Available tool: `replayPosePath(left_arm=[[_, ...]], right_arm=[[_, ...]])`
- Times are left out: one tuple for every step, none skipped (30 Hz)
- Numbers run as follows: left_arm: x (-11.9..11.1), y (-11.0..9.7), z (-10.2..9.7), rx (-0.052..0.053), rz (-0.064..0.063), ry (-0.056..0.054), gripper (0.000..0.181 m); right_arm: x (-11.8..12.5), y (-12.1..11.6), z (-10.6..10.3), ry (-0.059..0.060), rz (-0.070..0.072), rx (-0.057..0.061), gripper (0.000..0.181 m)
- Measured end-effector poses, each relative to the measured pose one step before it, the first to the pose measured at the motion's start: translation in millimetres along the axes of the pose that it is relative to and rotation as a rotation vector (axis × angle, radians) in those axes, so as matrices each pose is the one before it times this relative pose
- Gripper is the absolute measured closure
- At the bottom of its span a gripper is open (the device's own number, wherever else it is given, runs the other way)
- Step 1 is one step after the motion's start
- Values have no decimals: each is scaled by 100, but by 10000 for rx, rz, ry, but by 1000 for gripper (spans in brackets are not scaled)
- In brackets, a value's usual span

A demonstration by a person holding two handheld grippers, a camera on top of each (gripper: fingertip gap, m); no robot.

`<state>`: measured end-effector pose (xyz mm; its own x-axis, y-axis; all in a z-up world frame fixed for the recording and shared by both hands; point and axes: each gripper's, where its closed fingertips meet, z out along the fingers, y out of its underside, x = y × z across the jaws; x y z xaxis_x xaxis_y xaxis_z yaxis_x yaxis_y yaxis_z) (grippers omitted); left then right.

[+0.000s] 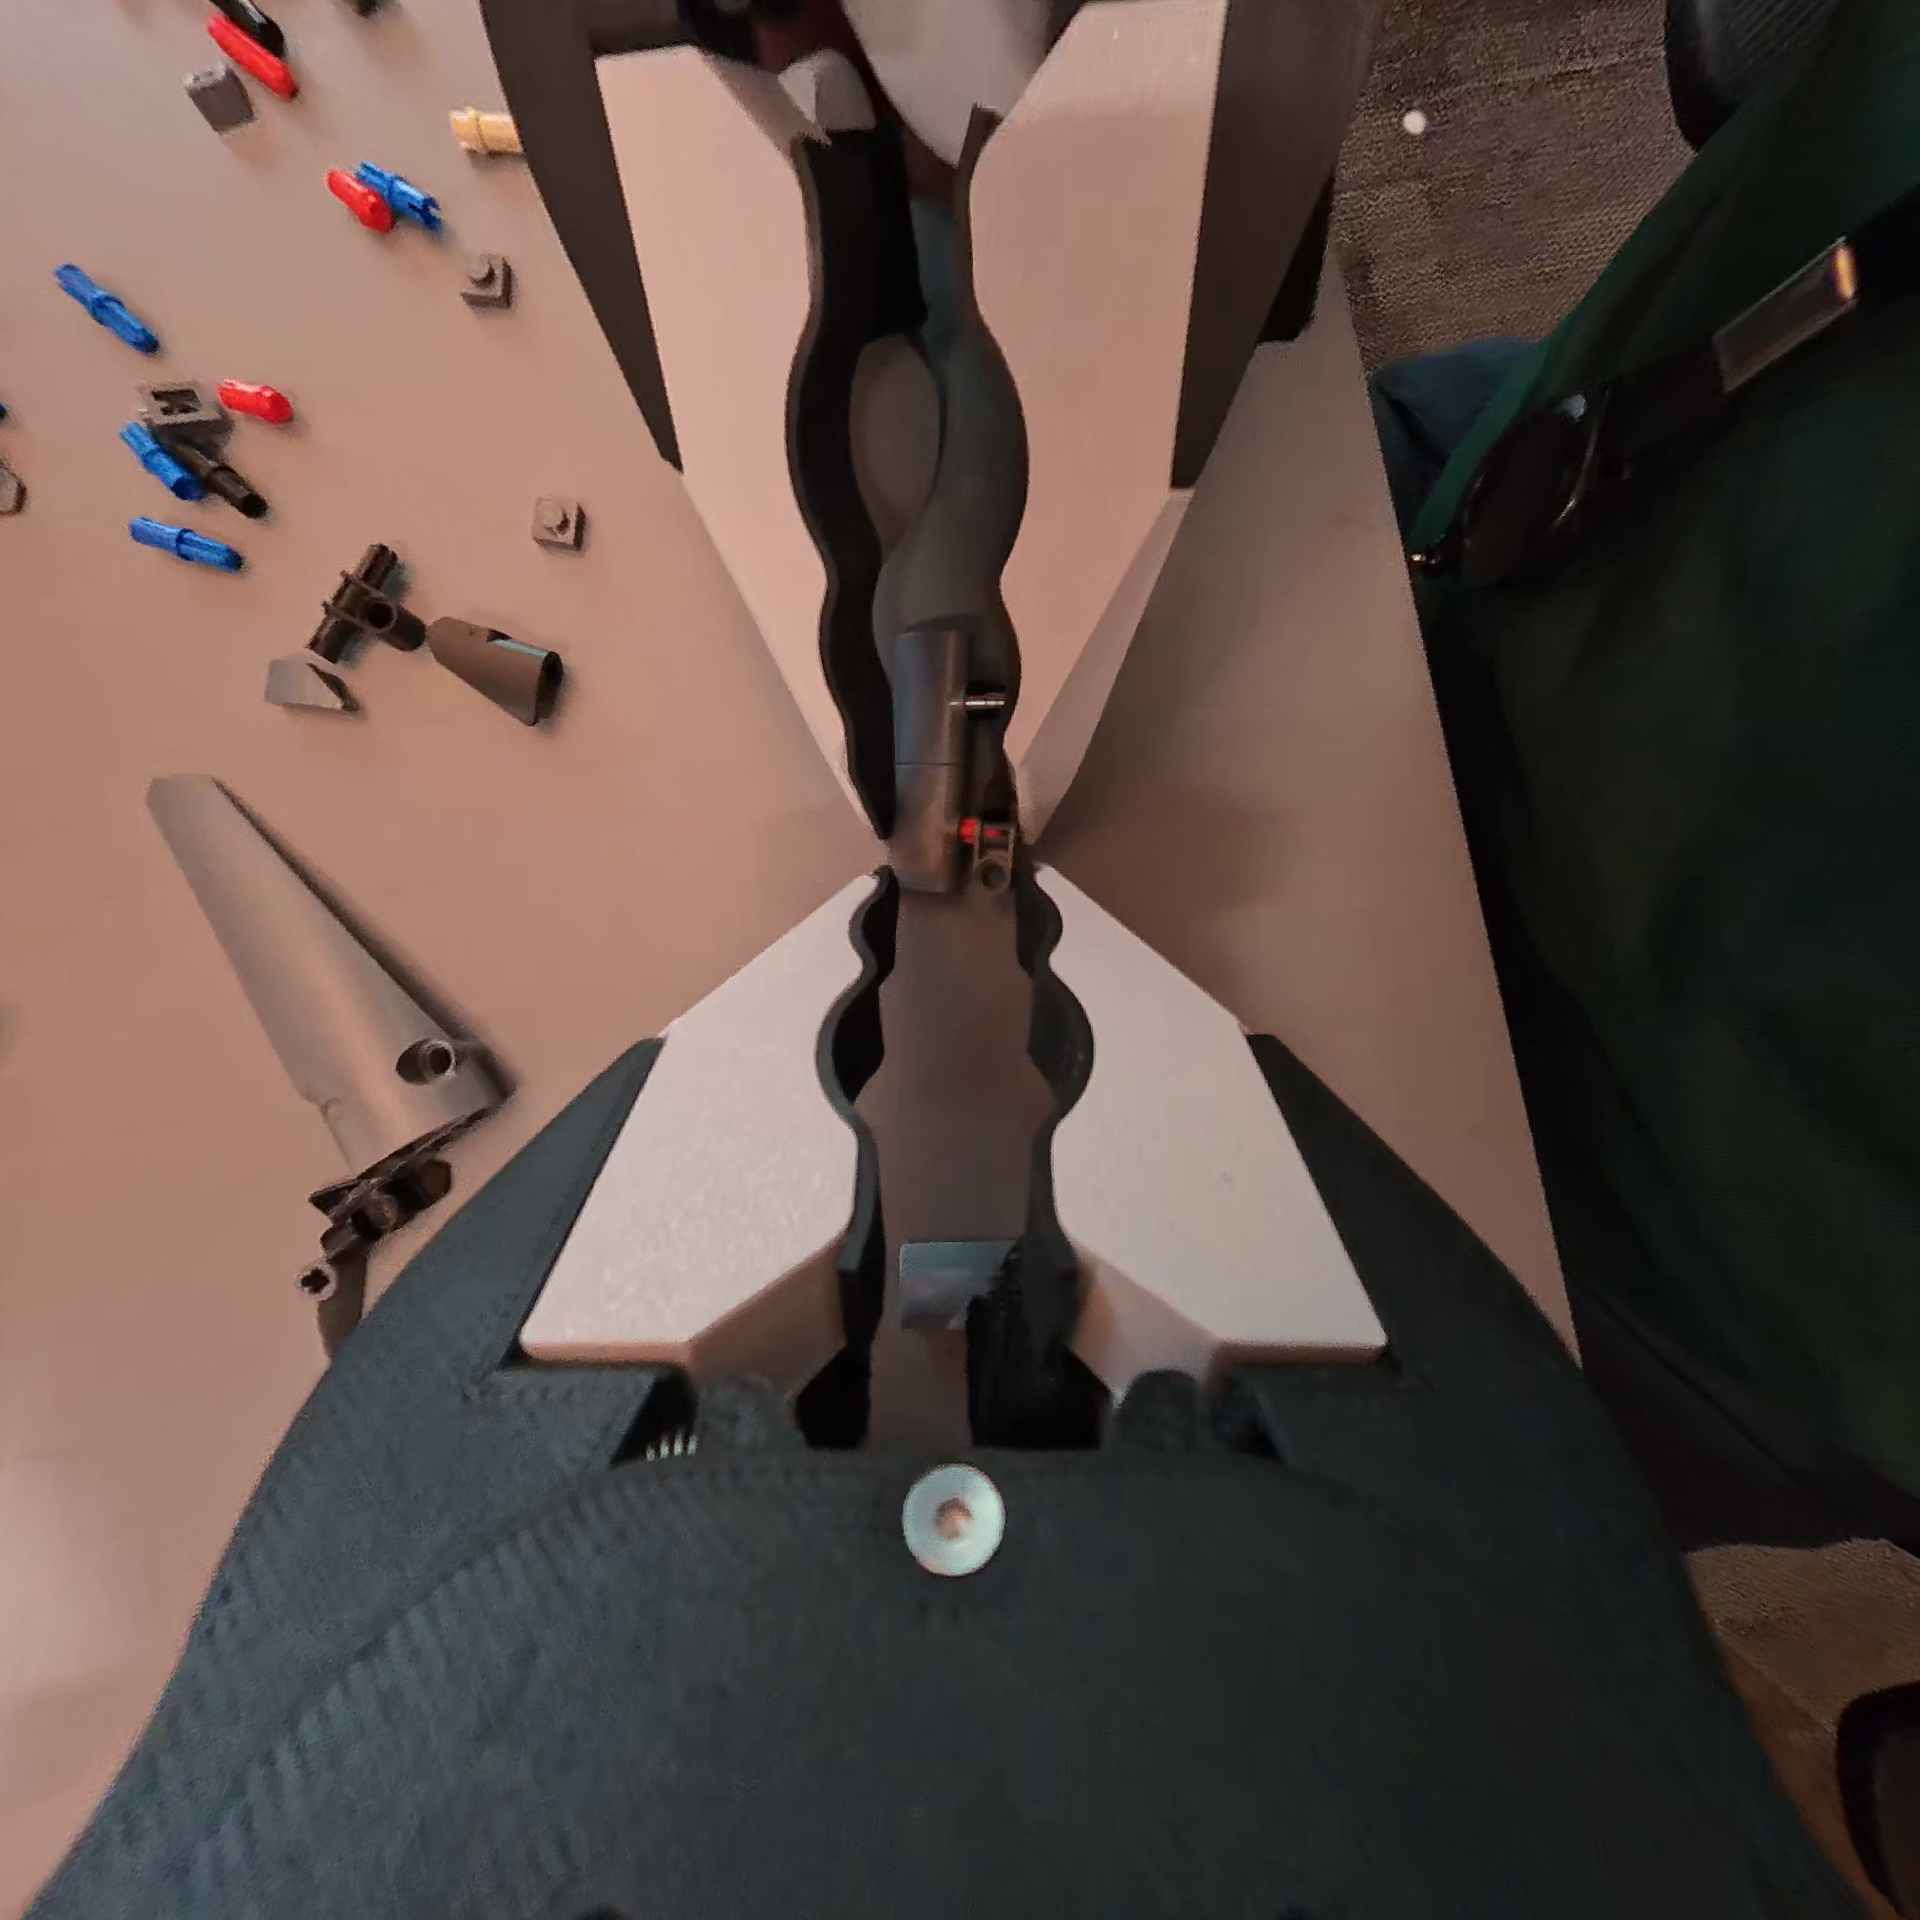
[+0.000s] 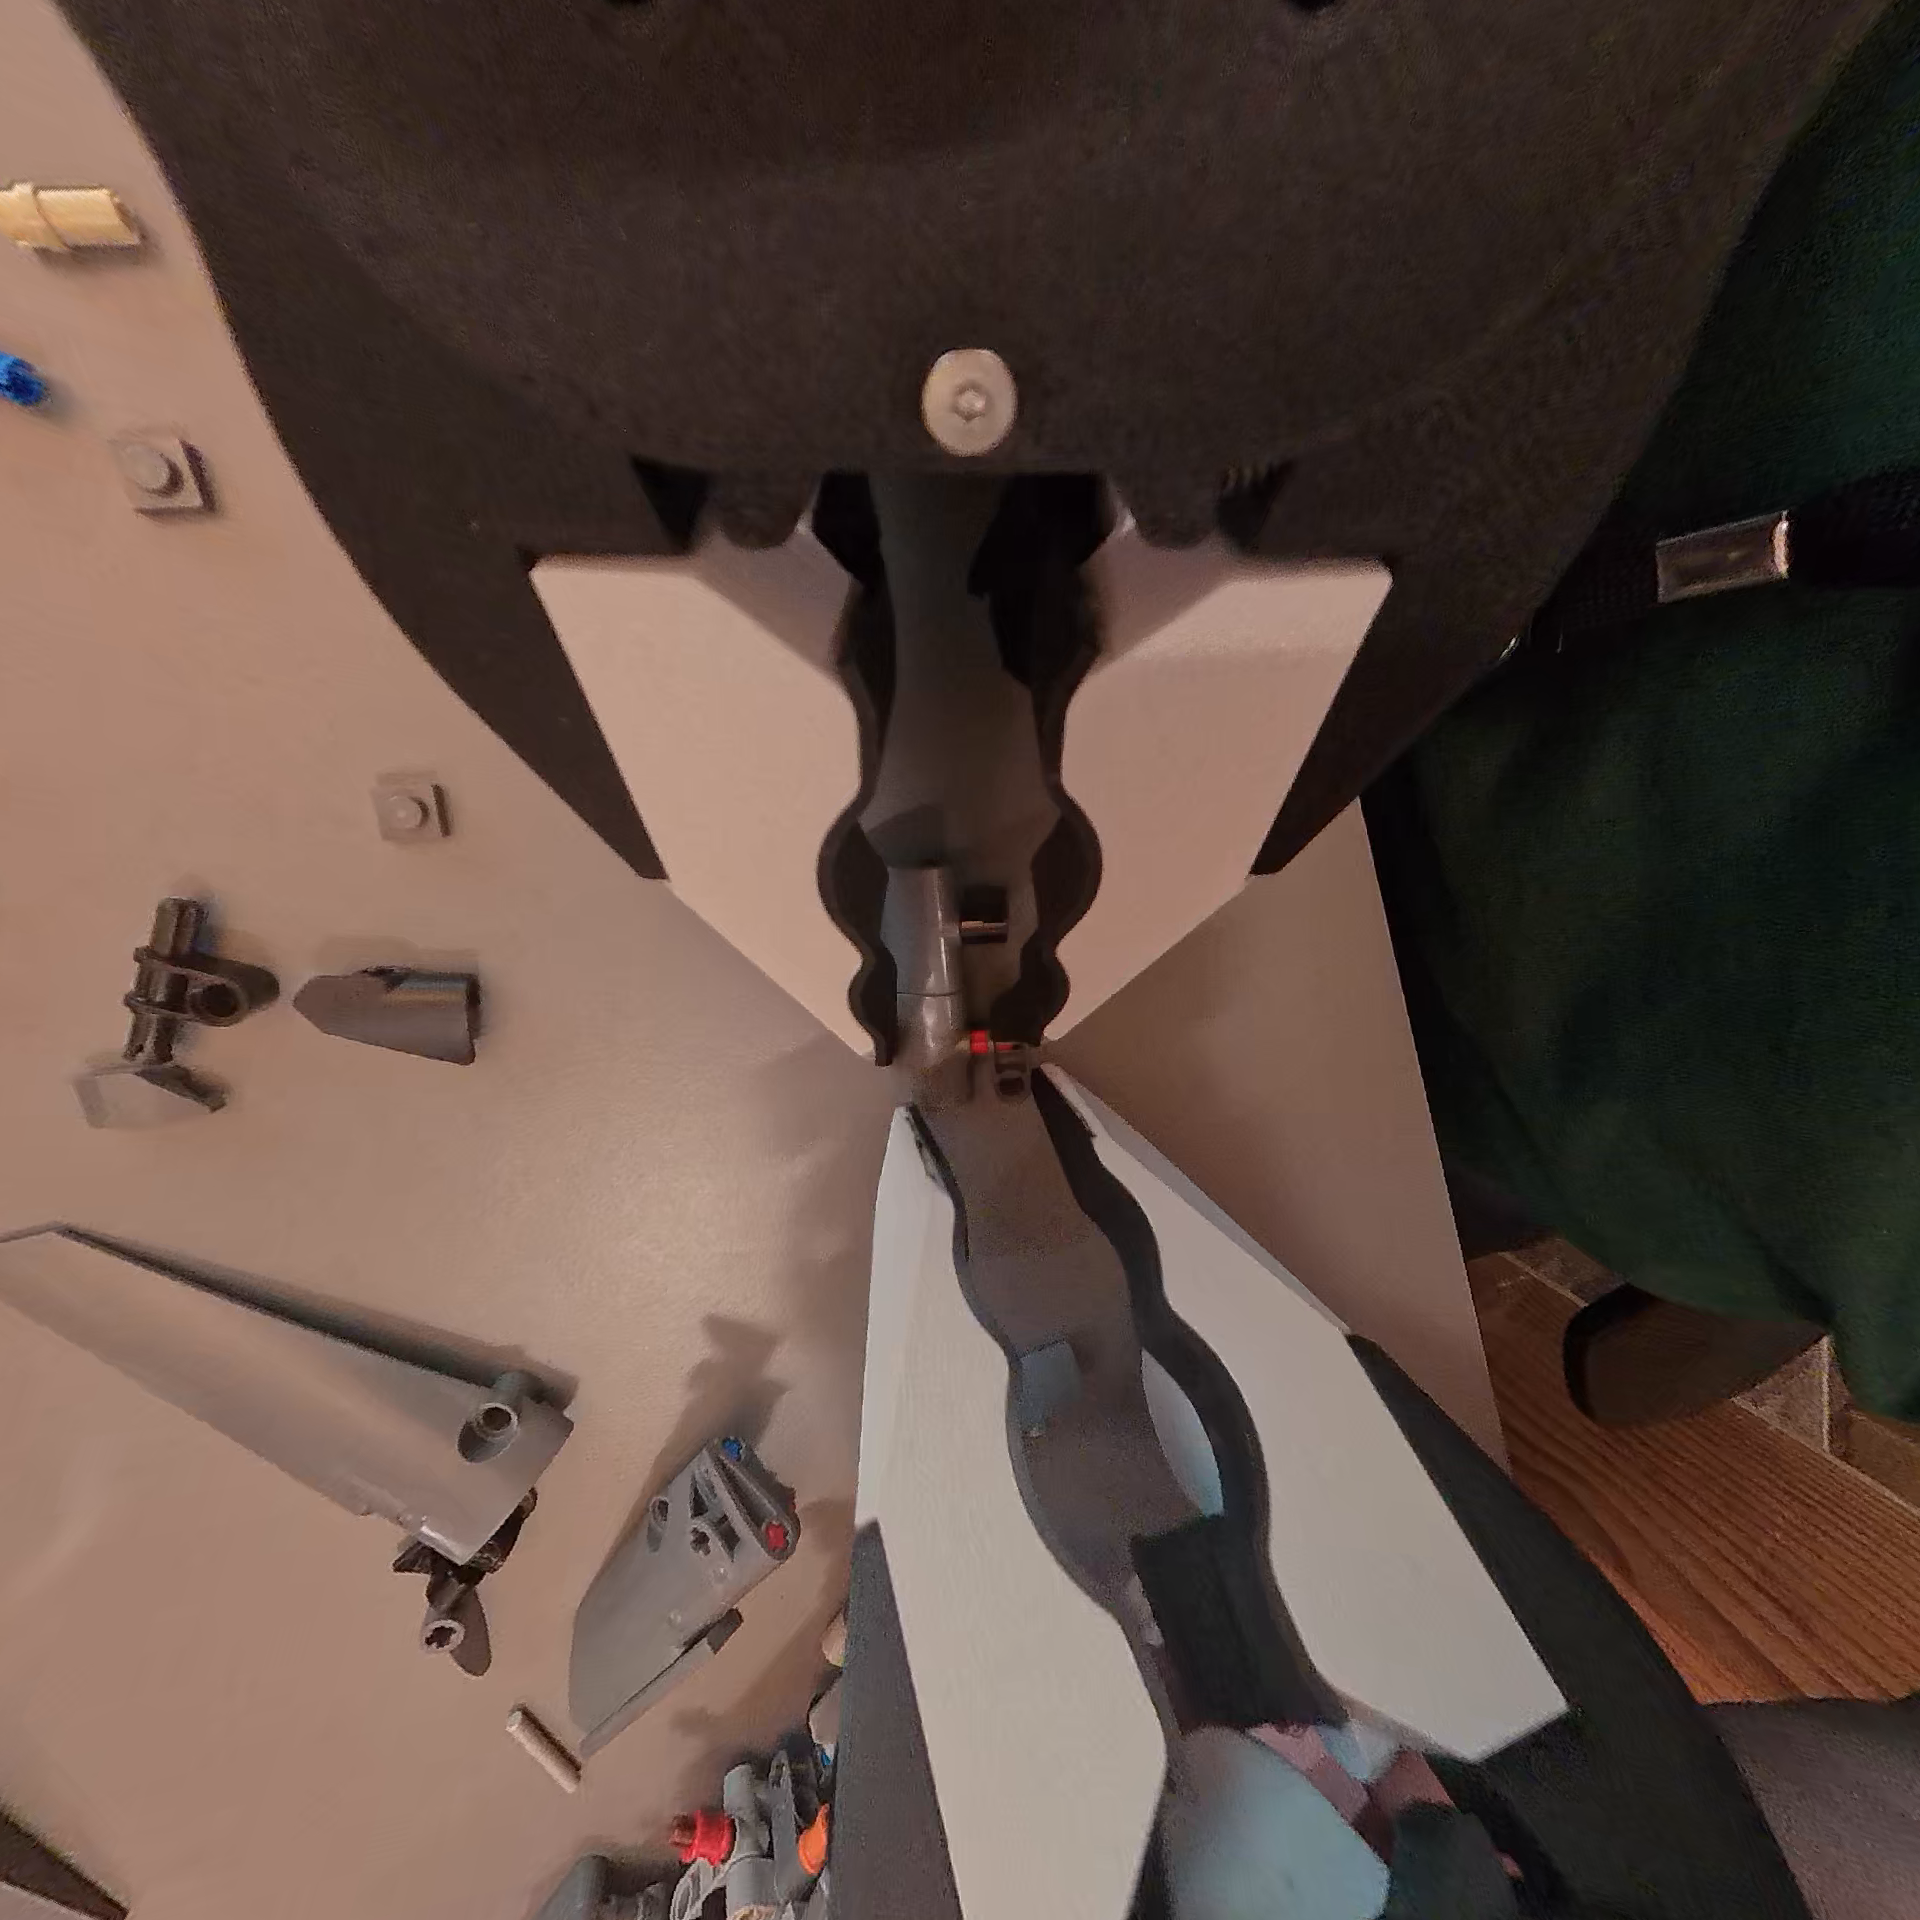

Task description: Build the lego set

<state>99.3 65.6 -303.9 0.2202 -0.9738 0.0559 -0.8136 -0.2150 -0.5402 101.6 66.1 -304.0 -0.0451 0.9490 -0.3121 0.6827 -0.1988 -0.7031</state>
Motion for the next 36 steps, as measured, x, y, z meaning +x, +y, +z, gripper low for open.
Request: replayPosePath(left_arm=[[20, 7, 162, 28, -36, 62, 159], [-58, -22, 69, 30, -47, 31, 158], [-51, 2, 23, -10, -43, 56, 158], [-2, -29, 65, 16, -14, 69, 157], [-13, 7, 103, 5, -25, 58, 157], [10, -8, 71, 11, 39, 55, 157], [7, -5, 20, 18, 70, 65, 157], [23, -19, 12, 1, -10, 82, 158], [21, -14, 11, -9, 58, 46, 158], [20, -21, 46, -56, 86, 11, 158], [9, -14, 20, -92, 80, 17, 158], [7, -13, 10, -82, 36, 33, 159], [1, 0, 12, -44, 64, 9, 159], [15, 17, 2, -27, 57, -15, 159], [-1, -3, -3, -15, 49, -8, 158], [5, -7, 3, -19, -24, 23, 159], [0, 8, 0, -22, 26, 3, 159], [1, -1, 3, -18, 13, 11, 159], [-5, -9, -1, 6, 4, 35, 162], [19, 4, 14, 3, 16, 66, 162], [-8, -13, -20, 0, -18, 85, 162], [13, -9, 1, -6, 17, 52, 161], [4, 9, -7, -44, 64, 14, 161], [-5, 3, -2, -72, 49, 10, 162], [13, -6, -5, -67, -16, 33, 161], [-1, -4, -1, -41, 22, -11, 162], [8, 1, -8, -1, -23, -28, 161], [-31, -34, -62, 45, -111, -39, 161], [-134, -72, -98, 110, -131, -108, 161], [-18, -61, -147, 114, -178, -22, 163], [-3, 100, -183, 7, -176, -15, 163], [-122, 185, -148, -47, -61, -150, 163], [29, 126, -69, 1, -1, -89, 163], [91, 56, 7, 29, -67, -26, 164], [16, -15, 6, 65, -68, -67, 163], [52, 19, -1, 60, -58, -46, 163]], right_arm=[[3, 0, 7, 5, -8, -4, 158], [-1, 10, 5, 12, -14, -3, 158], [2, -1, 0, 4, 5, 1, 159], [-3, 6, 0, 4, -1, -3, 158], [10, 13, 11, 9, -3, -8, 159], [11, 18, 8, 38, -38, -13, 158], [-5, 11, 8, 29, -34, -4, 159], [4, 4, 1, -8, 11, -1, 159], [4, -3, -1, 5, -14, -6, 159], [-1, 5, 1, -3, -4, -8, 159], [5, 3, 6, 3, -15, -6, 159], [-3, -6, 7, -4, -2, -1, 159], [8, -2, 1, 5, -1, 1, 159], [10, 14, -1, 19, -17, -1, 159], [2, -9, -2, 1, -4, -4, 159], [5, -6, 7, -11, 16, 0, 159], [-4, 4, -2, -3, -1, -3, 159], [6, 2, -5, -5, -4, -3, 159], [5, 8, 0, -19, 1, -9, 159], [-5, 1, 12, -37, 8, -27, 162], [-1, -33, 8, -44, 25, -12, 162], [-8, -1, -6, -44, 11, -7, 162], [4, -13, -1, -44, 25, 8, 162], [-3, 1, 0, 2, -37, -1, 162], [0, -13, -4, -25, 6, -1, 162], [-7, -19, -2, -36, 23, 10, 162], [-3, -44, 2, -6, -3, 15, 161], [15, -73, -14, -32, 77, 45, 161], [77, -101, -83, -52, 144, 77, 161], [88, -104, -171, -53, 109, 108, 161], [115, -46, -246, 34, -60, 83, 159], [164, 248, -207, 136, -162, -114, 157], [92, 325, -121, 141, -181, -171, 156], [-141, 97, -68, -5, -110, -39, 154], [-188, 74, -26, -30, -89, -83, 153], [-4, 76, -33, 91, -111, -102, 153]])
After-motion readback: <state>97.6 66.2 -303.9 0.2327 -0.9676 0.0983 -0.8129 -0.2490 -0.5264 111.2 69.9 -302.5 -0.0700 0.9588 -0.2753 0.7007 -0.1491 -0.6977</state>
